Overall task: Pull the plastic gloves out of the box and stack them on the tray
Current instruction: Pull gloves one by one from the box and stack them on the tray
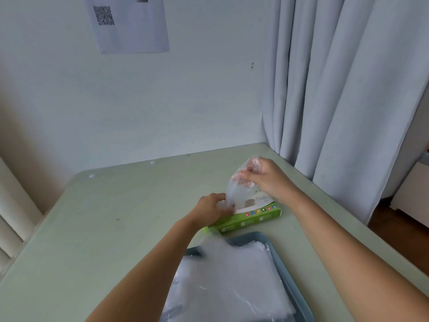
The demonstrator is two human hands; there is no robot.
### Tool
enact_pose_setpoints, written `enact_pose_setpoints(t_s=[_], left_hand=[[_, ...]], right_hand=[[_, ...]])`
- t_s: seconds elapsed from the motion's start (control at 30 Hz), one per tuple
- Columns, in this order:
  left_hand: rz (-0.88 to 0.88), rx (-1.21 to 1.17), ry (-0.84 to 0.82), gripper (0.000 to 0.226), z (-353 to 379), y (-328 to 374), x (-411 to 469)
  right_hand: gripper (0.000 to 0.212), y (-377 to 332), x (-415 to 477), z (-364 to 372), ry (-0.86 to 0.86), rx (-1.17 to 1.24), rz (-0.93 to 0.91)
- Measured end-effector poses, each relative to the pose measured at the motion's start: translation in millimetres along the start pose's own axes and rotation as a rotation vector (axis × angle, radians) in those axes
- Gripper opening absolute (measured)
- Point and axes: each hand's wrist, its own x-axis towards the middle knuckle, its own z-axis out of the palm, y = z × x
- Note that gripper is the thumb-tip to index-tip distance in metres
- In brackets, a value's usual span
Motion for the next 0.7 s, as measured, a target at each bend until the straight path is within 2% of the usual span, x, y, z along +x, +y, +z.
enact_pose_setpoints(t_s=[0.07, 0.13, 0.23, 0.3, 0.37, 0.4, 0.43, 0.47, 0.5, 0.57, 0.67, 0.7], left_hand=[[-0.027, -0.010, -0.017, 0.049, 0, -4, -2], [-0.034, -0.002, -0.037, 0.052, 0, -9, -1], [-0.017, 0.017, -0.061, 0.030, -3, -7, -6], [0.009, -0.040, -0.003, 0.032, -5, -5, -9], [0.041, -0.193, 0.124, 0.039, -12, 4, -15], [0.033, -0.302, 0.194, 0.034, -17, 11, -22], [0.026, -0.467, 0.232, 0.024, -24, 17, -30], [0.017, -0.709, 0.199, 0.017, -31, 23, -39], [0.005, -0.975, 0.100, 0.027, -38, 31, -50], [-0.008, -1.368, -0.205, 0.065, -45, 39, -68], [0.104, -1.542, -0.593, 0.097, -43, 27, -86], [0.136, -1.570, -0.676, 0.105, -42, 25, -94]], right_hand=[[0.021, -9, -3, -5, 0.010, 0.046, -0.028], [0.015, -23, -6, -14, 0.032, 0.099, -0.071], [0.018, -51, -15, -30, 0.155, 0.257, -0.105], [0.013, -69, -24, -36, 0.131, 0.333, -0.118], [0.010, -78, -33, -36, 0.043, 0.367, -0.109], [0.010, -83, -39, -34, -0.011, 0.393, -0.100], [0.013, -87, -44, -33, -0.069, 0.421, -0.083], [0.021, -90, -50, -31, -0.134, 0.453, -0.063], [0.030, -92, -57, -29, -0.195, 0.491, -0.040], [0.046, -94, -68, -25, -0.288, 0.569, 0.003], [0.059, -95, -87, -20, -0.337, 0.619, 0.040], [0.060, -97, -93, -18, -0.341, 0.613, 0.043]])
